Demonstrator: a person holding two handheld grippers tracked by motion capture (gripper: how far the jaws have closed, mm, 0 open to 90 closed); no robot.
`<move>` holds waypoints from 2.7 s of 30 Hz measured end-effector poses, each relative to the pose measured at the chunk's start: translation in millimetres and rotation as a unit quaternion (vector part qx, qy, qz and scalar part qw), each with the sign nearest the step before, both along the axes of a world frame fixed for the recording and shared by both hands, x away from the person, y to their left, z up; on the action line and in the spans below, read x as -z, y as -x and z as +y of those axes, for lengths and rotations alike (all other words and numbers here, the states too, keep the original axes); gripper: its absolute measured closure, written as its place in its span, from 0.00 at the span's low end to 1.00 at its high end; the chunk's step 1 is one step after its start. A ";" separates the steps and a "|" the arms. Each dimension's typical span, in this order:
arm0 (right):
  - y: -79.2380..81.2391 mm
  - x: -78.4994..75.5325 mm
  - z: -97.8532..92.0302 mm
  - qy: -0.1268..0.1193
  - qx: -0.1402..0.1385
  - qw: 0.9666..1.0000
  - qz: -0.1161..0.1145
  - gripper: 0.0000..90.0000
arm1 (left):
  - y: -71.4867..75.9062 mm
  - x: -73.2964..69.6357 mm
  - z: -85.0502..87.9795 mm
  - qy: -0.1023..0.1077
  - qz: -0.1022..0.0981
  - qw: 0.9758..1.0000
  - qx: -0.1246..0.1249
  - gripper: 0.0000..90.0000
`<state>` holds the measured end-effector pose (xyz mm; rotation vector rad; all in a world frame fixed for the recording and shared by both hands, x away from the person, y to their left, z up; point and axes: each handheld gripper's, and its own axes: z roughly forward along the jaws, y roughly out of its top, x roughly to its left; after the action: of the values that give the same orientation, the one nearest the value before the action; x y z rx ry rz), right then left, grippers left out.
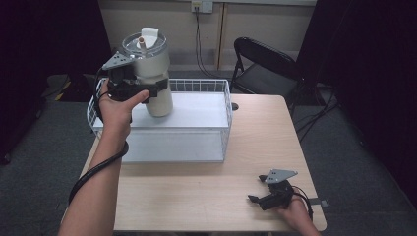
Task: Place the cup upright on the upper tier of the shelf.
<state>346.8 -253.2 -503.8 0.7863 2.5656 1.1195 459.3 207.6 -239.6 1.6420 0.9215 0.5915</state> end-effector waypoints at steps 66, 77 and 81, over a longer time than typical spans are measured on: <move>0.1 0.0 0.0 0.000 0.000 1.000 0.000 0.13 | 1.0 28.1 -6.6 -0.024 0.011 0.999 -0.022 0.09; 0.0 0.0 0.0 0.000 0.000 1.000 0.000 0.13 | 14.5 40.2 5.1 -0.023 0.019 0.999 -0.010 0.15; 0.0 0.0 0.0 0.000 0.000 1.000 0.000 0.13 | 22.2 42.5 10.7 -0.027 0.021 0.999 -0.004 0.17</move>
<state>346.8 -253.1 -503.8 0.7863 2.5649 1.1197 437.0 218.3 -282.1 1.7054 0.9499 0.5930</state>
